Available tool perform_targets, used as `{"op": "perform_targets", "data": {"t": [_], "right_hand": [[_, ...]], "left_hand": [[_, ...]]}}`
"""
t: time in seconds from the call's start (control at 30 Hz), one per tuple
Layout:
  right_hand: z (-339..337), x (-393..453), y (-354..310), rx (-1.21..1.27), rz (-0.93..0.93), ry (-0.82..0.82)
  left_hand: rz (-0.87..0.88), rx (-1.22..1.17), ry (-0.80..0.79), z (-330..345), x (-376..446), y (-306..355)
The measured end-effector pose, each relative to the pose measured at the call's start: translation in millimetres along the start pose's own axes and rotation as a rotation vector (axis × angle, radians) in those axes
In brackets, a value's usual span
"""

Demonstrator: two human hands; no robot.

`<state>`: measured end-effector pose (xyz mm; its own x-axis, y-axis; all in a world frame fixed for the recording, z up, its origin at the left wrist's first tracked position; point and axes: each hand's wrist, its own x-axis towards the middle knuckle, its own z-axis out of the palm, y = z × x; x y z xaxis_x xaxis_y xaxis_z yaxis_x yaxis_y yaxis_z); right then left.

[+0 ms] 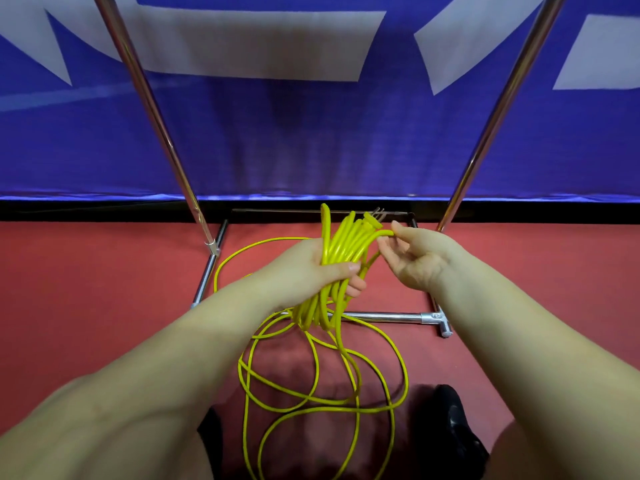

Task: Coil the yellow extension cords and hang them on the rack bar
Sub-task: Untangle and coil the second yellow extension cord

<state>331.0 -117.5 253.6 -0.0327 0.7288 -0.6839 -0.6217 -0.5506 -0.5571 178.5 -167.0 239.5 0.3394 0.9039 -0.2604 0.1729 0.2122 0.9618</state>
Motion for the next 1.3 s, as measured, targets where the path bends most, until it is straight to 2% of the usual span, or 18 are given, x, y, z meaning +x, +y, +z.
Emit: {"op": "perform_targets", "data": {"t": [0.07,0.1,0.23,0.33,0.47,0.6,0.7,0.8,0.93,1.0,1.07,1.13,1.3], "right_hand": [[1,2,0,-0.056,-0.03,-0.055],[2,3,2,-0.173,-0.064,-0.091],[1,2,18,-1.069,-0.368,-0.202],[-5,3,32,-1.541,-0.597,-0.355],[-9,6,40,-1.642,-0.561,-0.574],[-13,5,45,-1.813,-0.549,-0.616],[-16,4,51,-1.811,-0.544,-0.643],[-17,5,49,-1.794,-0.638,-0.614],[-14,5,37,-1.406,-0.795,-0.452],[-9,0,28,-1.134,-0.725,-0.374],[-6,-6,20,-0.944,-0.571,-0.318],[-5,-9,13,-0.898,-0.444,-0.281],[-5,-10,4,-0.936,-0.264,-0.287]], "left_hand": [[-0.015,-0.049,0.025,-1,0,1],[-0.022,-0.112,0.061,-3,1,1],[-0.05,-0.439,0.253,-12,6,2],[-0.051,-0.577,0.362,-23,7,5],[-0.039,-0.644,0.426,-33,6,8],[-0.025,-0.697,0.488,-41,6,7],[-0.02,-0.731,0.511,-45,5,7],[-0.011,-0.769,0.533,-48,6,5],[0.001,-0.827,0.561,-54,7,3],[-0.038,-0.736,0.554,-53,7,1],[-0.074,-0.635,0.53,-51,7,1],[-0.094,-0.598,0.482,-50,8,1],[-0.11,-0.583,0.292,-46,5,3]]}}
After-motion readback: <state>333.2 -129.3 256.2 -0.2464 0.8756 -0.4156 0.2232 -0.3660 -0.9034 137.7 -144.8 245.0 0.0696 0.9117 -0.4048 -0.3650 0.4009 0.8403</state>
